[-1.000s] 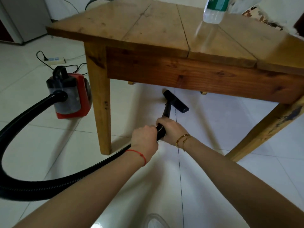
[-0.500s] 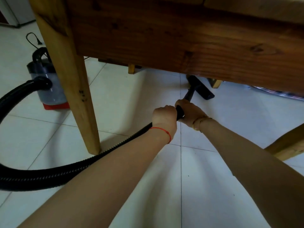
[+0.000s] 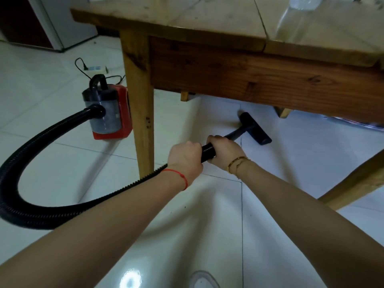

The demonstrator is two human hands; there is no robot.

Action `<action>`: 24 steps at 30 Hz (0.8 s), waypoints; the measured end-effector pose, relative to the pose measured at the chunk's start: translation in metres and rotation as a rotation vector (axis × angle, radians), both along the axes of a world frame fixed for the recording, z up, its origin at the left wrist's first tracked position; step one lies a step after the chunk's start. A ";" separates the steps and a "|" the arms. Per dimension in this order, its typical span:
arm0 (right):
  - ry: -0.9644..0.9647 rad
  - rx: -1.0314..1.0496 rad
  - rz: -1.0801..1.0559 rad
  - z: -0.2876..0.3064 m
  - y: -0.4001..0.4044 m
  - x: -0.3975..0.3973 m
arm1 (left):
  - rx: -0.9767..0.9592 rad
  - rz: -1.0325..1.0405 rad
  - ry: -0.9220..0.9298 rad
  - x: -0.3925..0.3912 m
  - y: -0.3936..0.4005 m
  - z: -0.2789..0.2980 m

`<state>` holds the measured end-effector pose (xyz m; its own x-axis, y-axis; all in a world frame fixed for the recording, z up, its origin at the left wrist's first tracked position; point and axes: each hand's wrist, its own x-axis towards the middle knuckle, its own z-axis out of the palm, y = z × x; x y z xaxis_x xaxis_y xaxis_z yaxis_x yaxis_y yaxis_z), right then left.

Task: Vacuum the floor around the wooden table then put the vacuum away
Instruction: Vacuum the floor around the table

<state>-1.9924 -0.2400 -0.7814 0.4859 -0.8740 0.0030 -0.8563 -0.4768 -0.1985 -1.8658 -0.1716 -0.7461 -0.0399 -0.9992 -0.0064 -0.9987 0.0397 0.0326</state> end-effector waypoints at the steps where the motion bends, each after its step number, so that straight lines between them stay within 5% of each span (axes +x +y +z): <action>1: 0.010 -0.020 0.007 0.002 0.009 0.008 | -0.001 0.000 -0.006 0.008 0.009 0.002; 14: 0.131 -0.205 0.141 0.027 0.115 0.090 | -0.032 -0.020 -0.102 0.098 0.113 0.027; 24: 0.033 -0.196 0.028 0.023 0.116 0.081 | -0.039 -0.057 -0.109 0.090 0.107 0.034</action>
